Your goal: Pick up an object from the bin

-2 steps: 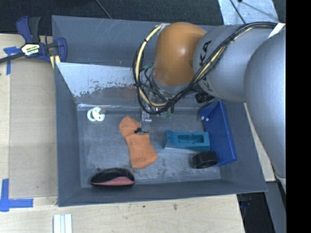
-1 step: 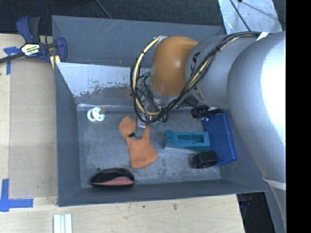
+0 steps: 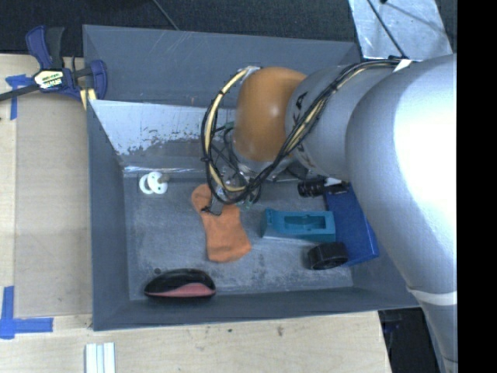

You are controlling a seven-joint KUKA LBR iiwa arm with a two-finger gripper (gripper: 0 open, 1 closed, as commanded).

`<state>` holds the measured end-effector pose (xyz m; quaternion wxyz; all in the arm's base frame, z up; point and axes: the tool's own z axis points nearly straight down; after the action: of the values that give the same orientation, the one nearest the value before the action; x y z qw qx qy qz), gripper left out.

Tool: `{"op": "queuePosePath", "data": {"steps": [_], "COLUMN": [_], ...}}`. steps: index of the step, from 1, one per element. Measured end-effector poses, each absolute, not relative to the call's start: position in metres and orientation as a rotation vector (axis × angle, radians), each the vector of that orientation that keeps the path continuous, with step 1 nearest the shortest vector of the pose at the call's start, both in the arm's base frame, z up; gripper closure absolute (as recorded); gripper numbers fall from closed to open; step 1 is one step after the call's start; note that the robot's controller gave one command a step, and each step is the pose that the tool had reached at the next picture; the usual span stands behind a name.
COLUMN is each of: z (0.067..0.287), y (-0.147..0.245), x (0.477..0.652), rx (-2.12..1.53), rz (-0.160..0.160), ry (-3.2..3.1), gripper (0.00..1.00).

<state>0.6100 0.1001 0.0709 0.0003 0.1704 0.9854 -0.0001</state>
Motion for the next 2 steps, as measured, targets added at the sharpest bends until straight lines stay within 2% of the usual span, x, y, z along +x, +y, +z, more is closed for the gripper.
{"op": "queuePosePath", "data": {"steps": [2], "z": [0.0739], "y": [0.0999], "x": [0.6092], "rx": [0.536], "rz": [-0.001], "ry": [3.095], "gripper": [1.0]}}
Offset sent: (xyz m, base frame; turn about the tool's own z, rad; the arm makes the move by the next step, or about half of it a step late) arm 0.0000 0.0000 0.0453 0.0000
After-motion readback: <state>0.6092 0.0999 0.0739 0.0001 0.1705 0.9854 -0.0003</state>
